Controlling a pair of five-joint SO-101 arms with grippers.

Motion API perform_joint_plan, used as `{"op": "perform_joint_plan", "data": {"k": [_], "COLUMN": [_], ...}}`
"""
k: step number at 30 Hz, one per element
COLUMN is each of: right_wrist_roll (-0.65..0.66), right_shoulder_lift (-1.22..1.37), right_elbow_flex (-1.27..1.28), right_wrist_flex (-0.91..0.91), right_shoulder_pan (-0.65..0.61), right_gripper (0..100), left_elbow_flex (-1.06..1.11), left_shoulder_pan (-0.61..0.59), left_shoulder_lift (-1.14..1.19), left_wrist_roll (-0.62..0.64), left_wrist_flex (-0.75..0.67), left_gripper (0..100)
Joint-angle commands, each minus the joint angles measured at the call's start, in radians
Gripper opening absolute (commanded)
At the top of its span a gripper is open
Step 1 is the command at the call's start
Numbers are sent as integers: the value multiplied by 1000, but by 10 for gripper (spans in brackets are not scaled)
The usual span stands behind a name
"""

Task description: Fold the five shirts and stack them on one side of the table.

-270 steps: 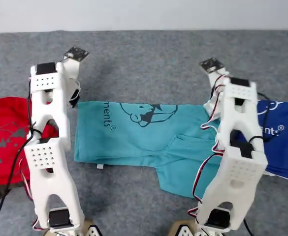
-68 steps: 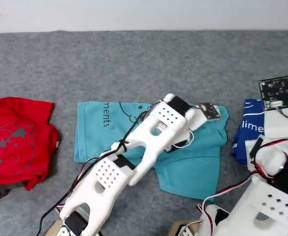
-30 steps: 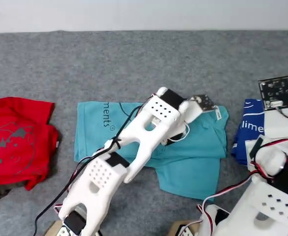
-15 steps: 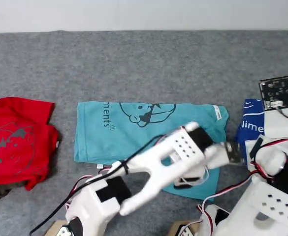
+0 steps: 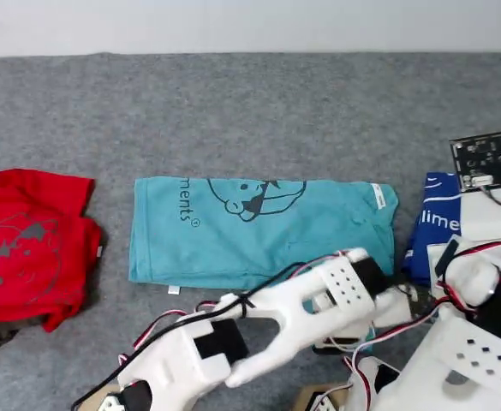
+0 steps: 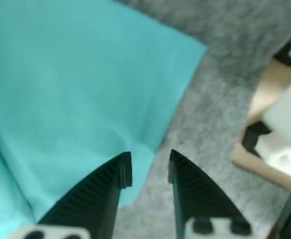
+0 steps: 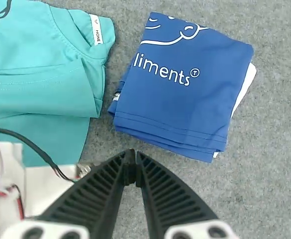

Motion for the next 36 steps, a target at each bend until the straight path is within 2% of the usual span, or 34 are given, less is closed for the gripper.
{"op": "perform_joint_plan", "data": {"k": [1, 5, 10, 16, 22, 29, 36], "right_wrist_roll": [5, 6, 6, 5, 8, 8, 8], "right_shoulder_lift": [-10, -10, -10, -10, -15, -12, -10], "right_elbow_flex": [-6, -6, -6, -6, -6, -6, -6], "right_wrist_flex": [38, 38, 38, 38, 38, 38, 38], "right_shoulder_pan": [13, 13, 13, 13, 13, 13, 12], "right_gripper": [12, 12, 12, 12, 12, 12, 12], "left_elbow_flex": [1, 1, 1, 1, -62, -114, -117], "left_shoulder_pan": [6, 5, 3, 3, 0, -130, -270], "left_shoulder_lift": [-9, -9, -9, -14, -80, -147, -147], "left_wrist_roll": [29, 41, 35, 35, 35, 32, 28], "left_wrist_flex": [-55, -92, -118, -110, -11, -25, -167], "left_gripper": [133, 118, 3, 6, 5, 5, 5]}}
